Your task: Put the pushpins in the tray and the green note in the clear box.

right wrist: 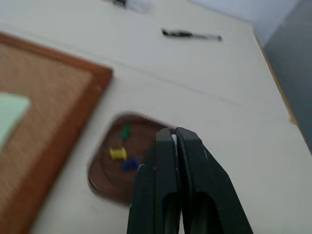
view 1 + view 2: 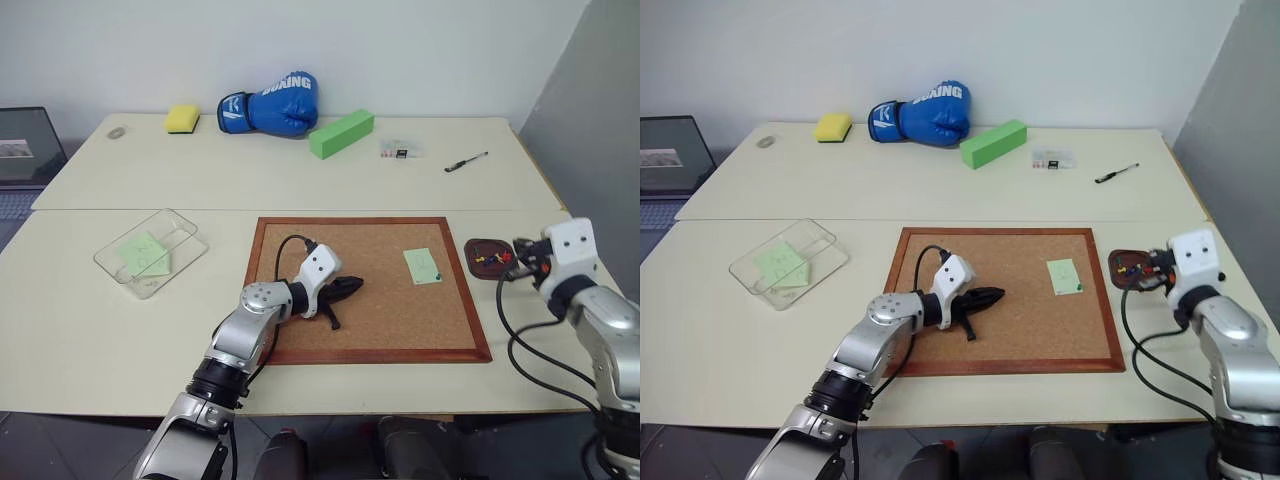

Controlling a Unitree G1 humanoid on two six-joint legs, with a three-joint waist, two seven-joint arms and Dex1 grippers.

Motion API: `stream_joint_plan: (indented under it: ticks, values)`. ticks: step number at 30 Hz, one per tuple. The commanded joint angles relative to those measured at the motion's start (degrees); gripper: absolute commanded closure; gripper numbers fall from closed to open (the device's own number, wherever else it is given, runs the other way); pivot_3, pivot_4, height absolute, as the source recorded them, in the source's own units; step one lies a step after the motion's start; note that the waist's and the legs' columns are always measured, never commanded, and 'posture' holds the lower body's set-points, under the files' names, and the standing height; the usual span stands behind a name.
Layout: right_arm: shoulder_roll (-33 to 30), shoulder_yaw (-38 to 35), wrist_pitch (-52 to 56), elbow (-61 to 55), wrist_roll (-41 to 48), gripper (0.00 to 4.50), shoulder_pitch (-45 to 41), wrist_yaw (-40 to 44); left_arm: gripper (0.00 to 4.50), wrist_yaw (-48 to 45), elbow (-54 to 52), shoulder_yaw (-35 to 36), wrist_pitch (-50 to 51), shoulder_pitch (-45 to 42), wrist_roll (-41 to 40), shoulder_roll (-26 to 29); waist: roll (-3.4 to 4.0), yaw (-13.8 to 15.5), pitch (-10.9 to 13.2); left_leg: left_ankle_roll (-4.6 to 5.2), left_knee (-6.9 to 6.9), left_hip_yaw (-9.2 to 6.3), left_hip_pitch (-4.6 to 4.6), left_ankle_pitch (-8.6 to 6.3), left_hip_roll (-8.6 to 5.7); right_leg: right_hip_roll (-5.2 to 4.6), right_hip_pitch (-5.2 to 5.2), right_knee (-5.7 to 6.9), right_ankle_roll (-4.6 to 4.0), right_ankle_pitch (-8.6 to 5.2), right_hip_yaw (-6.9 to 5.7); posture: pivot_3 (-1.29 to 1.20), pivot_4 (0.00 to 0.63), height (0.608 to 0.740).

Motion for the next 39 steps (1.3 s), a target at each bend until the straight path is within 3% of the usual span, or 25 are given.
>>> stream_joint_plan:
  ticks: [1, 12, 25, 34, 39]
  values:
    - [-2.7, 0.8, -1.8, -1.2, -3.3, 4.49, 2.2, 0.5, 4.5, -1.1, 1.5, -1.6, 1.5, 1.1, 0.7, 0.5, 0.02, 0.0, 0.0, 0.0, 0.0, 0.0, -0.01, 0.0, 0.0, 0.01, 0.02, 0.0, 0.0, 0.0, -0.01, 0.0, 0.15, 0.74]
    - [-0.3, 7.3, -4.4, 3.2, -5.4, 4.49, -4.9, -0.2, 4.5, -1.2, 2.5, -1.8, 0.8, 0.5, 1.1, 0.1, 0.07, 0.2, 0.0, 0.0, 0.02, -0.01, -0.03, 0.0, 0.0, 0.02, 0.02, -0.04, 0.03, 0.02, 0.0, 0.0, 0.15, 0.74]
    - [0.1, 9.1, -8.2, 11.3, -7.6, 4.49, -9.0, -0.1, 4.5, -1.2, 2.8, -1.7, 0.4, 0.3, 1.4, 0.1, 0.07, 0.2, 0.0, 0.0, 0.02, -0.01, -0.05, 0.0, -0.01, 0.01, 0.01, -0.04, 0.03, 0.02, 0.0, 0.0, 0.15, 0.74]
    - [0.3, 8.7, -8.3, 11.5, -8.0, 2.84, -9.1, -0.1, 4.5, -1.2, 2.7, -1.6, 0.3, 0.3, 1.4, 0.3, 0.07, 0.2, 0.0, 0.0, 0.01, -0.01, -0.05, 0.0, -0.01, 0.01, 0.01, -0.04, 0.03, 0.02, -0.01, 0.0, 0.15, 0.74]
    - [0.6, 8.2, -7.8, 10.4, -7.5, 2.84, -8.9, -0.3, 4.5, -1.3, 2.7, -1.6, 0.3, 0.4, 1.4, 0.4, 0.07, 0.3, 0.0, 0.0, 0.02, -0.01, -0.05, 0.0, -0.01, 0.01, 0.01, -0.04, 0.03, 0.02, -0.01, 0.0, 0.15, 0.74]
